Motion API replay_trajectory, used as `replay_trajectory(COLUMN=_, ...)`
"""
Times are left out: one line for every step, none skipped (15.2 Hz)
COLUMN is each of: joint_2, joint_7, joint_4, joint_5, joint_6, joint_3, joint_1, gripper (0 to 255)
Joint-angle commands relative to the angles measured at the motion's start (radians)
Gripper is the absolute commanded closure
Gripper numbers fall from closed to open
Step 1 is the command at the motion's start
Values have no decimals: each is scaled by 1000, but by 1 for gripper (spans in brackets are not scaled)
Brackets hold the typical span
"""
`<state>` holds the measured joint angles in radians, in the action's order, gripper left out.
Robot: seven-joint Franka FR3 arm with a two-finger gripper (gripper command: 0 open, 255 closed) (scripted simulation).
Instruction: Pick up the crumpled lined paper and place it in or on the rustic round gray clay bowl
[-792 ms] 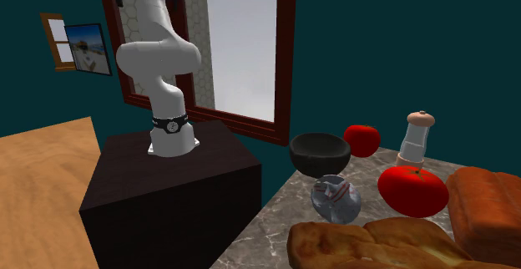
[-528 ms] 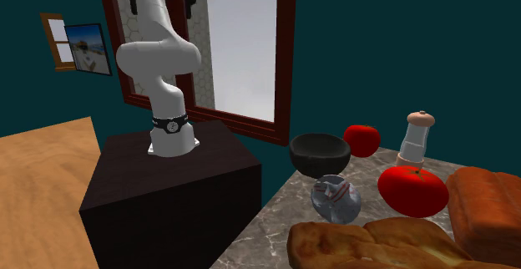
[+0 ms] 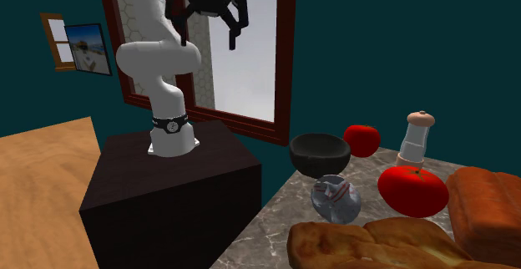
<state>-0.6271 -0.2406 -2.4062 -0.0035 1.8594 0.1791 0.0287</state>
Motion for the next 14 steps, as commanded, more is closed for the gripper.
replay_trajectory(joint_2=64, joint_7=-47, joint_4=15, joint_5=2, joint_6=40, joint_3=42, joint_1=5, gripper=0)
replay_trajectory(joint_2=94, joint_7=-70, joint_4=22, joint_5=0, joint_6=58, joint_3=62, joint_1=7, gripper=0)
replay_trajectory(joint_2=125, joint_7=-92, joint_4=30, joint_5=-3, joint_6=75, joint_3=82, joint_1=8, gripper=0)
replay_trajectory(joint_2=157, joint_7=-116, joint_4=39, joint_5=-7, joint_6=92, joint_3=101, joint_1=9, gripper=0)
replay_trajectory(joint_2=190, joint_7=-139, joint_4=50, joint_5=-12, joint_6=108, joint_3=121, joint_1=9, gripper=0)
replay_trajectory(joint_2=224, joint_7=-164, joint_4=62, joint_5=-20, joint_6=123, joint_3=140, joint_1=9, gripper=0)
replay_trajectory(joint_2=259, joint_7=-189, joint_4=75, joint_5=-29, joint_6=138, joint_3=159, joint_1=9, gripper=0)
replay_trajectory(joint_2=295, joint_7=-214, joint_4=89, joint_5=-39, joint_6=152, joint_3=178, joint_1=8, gripper=0)
replay_trajectory(joint_2=332, joint_7=-241, joint_4=105, joint_5=-52, joint_6=164, joint_3=196, joint_1=7, gripper=0)
replay_trajectory(joint_2=370, joint_7=-268, joint_4=122, joint_5=-66, joint_6=176, joint_3=214, joint_1=7, gripper=0)
replay_trajectory(joint_2=409, joint_7=-296, joint_4=141, joint_5=-83, joint_6=187, joint_3=230, joint_1=7, gripper=0)
replay_trajectory(joint_2=449, joint_7=-324, joint_4=160, joint_5=-101, joint_6=196, joint_3=246, joint_1=8, gripper=0)
replay_trajectory(joint_2=490, joint_7=-354, joint_4=181, joint_5=-121, joint_6=203, joint_3=261, joint_1=9, gripper=0)
replay_trajectory(joint_2=531, joint_7=-383, joint_4=204, joint_5=-143, joint_6=210, joint_3=274, joint_1=12, gripper=0)
